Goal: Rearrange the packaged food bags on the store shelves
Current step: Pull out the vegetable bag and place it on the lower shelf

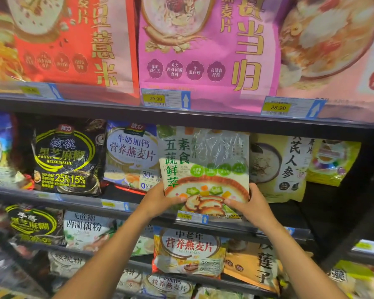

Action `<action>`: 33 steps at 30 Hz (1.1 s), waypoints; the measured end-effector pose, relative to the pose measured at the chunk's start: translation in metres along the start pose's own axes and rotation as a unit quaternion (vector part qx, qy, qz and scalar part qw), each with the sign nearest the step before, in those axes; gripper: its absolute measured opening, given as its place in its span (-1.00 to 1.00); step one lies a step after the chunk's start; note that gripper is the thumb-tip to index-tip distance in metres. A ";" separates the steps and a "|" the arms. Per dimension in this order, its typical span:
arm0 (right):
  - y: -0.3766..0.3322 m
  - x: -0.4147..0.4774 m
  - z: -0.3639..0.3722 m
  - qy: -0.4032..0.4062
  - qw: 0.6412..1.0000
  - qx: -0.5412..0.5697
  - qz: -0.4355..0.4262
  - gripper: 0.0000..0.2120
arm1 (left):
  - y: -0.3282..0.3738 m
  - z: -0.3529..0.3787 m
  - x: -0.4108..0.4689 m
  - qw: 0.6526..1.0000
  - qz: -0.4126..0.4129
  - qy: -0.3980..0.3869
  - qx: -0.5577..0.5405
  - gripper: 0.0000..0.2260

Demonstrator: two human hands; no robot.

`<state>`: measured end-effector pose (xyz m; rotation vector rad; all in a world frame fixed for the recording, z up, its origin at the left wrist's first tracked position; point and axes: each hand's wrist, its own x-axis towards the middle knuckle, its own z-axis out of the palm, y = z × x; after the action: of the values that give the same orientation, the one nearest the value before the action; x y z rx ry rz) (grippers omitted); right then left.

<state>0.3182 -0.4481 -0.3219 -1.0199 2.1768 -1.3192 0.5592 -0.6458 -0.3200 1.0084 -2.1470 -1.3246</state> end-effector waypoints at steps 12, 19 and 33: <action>0.004 0.002 -0.003 -0.016 0.998 -0.059 -0.003 -0.27 | 0.003 0.004 -0.007 0.998 -0.002 0.022 0.053 -0.53; -0.003 -0.012 0.000 0.011 0.992 -0.126 -0.003 -0.21 | 0.003 0.004 -0.014 0.998 0.013 0.034 0.058 -0.43; -0.013 -0.089 -0.001 0.090 0.972 -0.217 0.025 -0.25 | 0.001 -0.010 -0.082 0.977 0.049 0.098 0.182 -0.13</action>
<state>0.3809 -0.3839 -0.3135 -1.0171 2.6882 -0.9629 0.6189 -0.5890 -0.3132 1.0998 -2.2961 -0.7638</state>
